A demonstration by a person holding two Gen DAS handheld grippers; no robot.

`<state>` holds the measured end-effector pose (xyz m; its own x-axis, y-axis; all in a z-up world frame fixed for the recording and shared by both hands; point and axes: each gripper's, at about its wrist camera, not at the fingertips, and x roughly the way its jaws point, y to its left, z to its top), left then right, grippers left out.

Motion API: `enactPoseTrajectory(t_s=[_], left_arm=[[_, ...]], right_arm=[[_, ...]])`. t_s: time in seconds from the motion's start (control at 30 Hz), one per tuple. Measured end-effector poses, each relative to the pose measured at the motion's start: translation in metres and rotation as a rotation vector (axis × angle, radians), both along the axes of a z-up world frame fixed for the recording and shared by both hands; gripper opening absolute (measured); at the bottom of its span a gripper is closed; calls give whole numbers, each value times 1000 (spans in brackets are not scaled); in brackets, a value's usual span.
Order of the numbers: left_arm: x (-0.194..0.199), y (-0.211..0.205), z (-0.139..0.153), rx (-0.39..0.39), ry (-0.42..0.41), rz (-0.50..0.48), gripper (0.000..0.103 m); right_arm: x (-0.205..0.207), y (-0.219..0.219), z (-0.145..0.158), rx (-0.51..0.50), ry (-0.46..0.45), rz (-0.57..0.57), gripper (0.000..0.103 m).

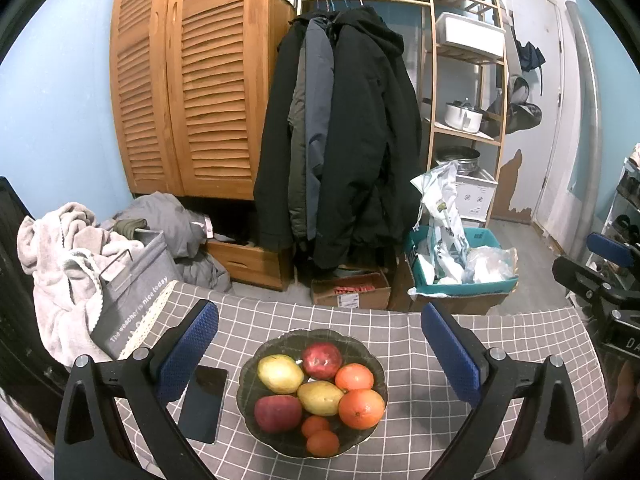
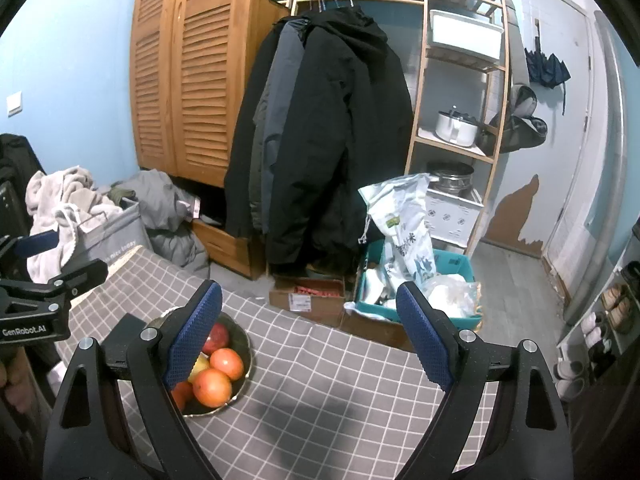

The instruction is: Organize fruits

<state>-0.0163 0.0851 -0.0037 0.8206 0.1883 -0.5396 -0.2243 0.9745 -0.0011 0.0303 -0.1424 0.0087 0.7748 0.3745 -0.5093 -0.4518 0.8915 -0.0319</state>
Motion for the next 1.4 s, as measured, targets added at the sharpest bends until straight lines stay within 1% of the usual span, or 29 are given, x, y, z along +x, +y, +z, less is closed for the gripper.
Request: enactPoseTrajectory(t_s=[0.33,0.63,1.4], left_arm=[[-4,1,-3,-2,8,4,102],[-9,-4,-4,34,5,14,102],[-9,-5,0,24,10,20,102]], right_arm=[[0,0,0,-1,-2,0,88],[0,0,0,0,-2,0,88],[-1,0,-1,-1,-3,-1,88]])
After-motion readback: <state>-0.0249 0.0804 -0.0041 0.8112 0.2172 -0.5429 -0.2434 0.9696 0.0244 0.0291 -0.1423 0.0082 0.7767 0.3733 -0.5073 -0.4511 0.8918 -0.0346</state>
